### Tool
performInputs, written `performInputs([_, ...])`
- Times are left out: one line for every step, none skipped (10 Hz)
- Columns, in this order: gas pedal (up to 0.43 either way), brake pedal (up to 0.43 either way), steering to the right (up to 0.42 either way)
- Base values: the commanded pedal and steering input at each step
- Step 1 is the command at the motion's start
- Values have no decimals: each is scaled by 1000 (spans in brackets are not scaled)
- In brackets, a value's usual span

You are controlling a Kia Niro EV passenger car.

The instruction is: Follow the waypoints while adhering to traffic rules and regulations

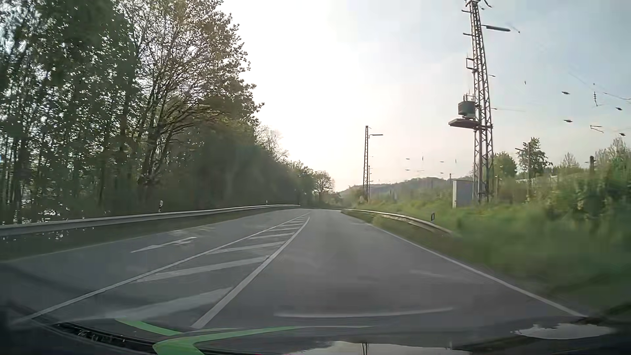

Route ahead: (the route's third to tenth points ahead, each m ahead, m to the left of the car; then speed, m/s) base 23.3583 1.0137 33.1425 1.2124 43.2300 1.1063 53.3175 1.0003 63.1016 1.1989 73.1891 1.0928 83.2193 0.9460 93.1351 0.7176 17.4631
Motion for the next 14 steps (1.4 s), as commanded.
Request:
performInputs([280,0,-4])
performInputs([280,0,-4])
performInputs([280,0,-4])
performInputs([280,0,-3])
performInputs([240,0,-1])
performInputs([240,0,-1])
performInputs([240,0,-1])
performInputs([240,0,0])
performInputs([228,0,0])
performInputs([228,0,0])
performInputs([228,0,0])
performInputs([209,0,1])
performInputs([189,0,2])
performInputs([169,0,3])
